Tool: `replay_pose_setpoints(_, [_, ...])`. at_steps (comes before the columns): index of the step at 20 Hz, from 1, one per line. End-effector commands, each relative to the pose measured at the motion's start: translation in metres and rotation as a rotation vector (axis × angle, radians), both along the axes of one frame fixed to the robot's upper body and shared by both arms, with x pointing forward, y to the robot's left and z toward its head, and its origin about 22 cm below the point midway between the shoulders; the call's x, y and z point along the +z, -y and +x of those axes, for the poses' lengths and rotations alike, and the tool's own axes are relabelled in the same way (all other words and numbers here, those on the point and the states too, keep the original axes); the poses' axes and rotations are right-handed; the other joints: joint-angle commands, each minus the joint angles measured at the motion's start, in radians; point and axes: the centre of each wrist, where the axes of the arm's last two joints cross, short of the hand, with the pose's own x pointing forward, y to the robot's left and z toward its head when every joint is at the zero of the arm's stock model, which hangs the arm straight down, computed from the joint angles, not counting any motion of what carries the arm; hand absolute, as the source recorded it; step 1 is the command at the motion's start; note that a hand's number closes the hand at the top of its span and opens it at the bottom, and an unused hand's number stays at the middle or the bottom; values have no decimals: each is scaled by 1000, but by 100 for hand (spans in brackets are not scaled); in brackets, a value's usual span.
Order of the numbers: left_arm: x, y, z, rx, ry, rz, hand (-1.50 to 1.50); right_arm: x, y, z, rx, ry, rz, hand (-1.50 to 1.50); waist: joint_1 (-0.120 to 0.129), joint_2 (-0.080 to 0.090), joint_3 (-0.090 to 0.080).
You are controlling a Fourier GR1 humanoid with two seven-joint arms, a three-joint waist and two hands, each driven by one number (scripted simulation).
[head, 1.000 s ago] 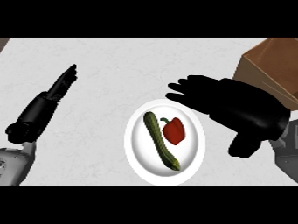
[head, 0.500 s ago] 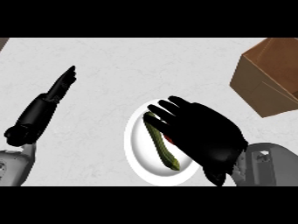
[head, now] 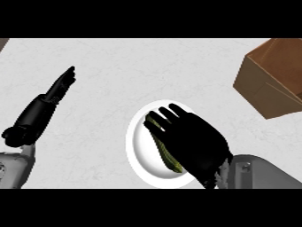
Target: Pick the bell pepper from the plate and place it in the cardboard box
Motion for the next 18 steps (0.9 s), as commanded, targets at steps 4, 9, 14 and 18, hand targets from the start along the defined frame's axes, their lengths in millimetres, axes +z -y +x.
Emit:
replay_pose_setpoints(4, [2,5,-7,7,5,13,0,-27,-9,-3,-17,42,3,-150,1,0,0])
replay_pose_setpoints(9, [0,14,16,12,-2,-5,0,-29,-13,33,-32,56,-40,-150,-1,3,0])
replay_pose_setpoints(14, [12,21,13,4,-13,1,0,-63,-4,19,-37,77,-79,-150,-2,1,0])
replay_pose_setpoints(18, [-7,-12,-3,11,7,3,0,-61,-2,19,-35,44,-42,-150,-2,0,0])
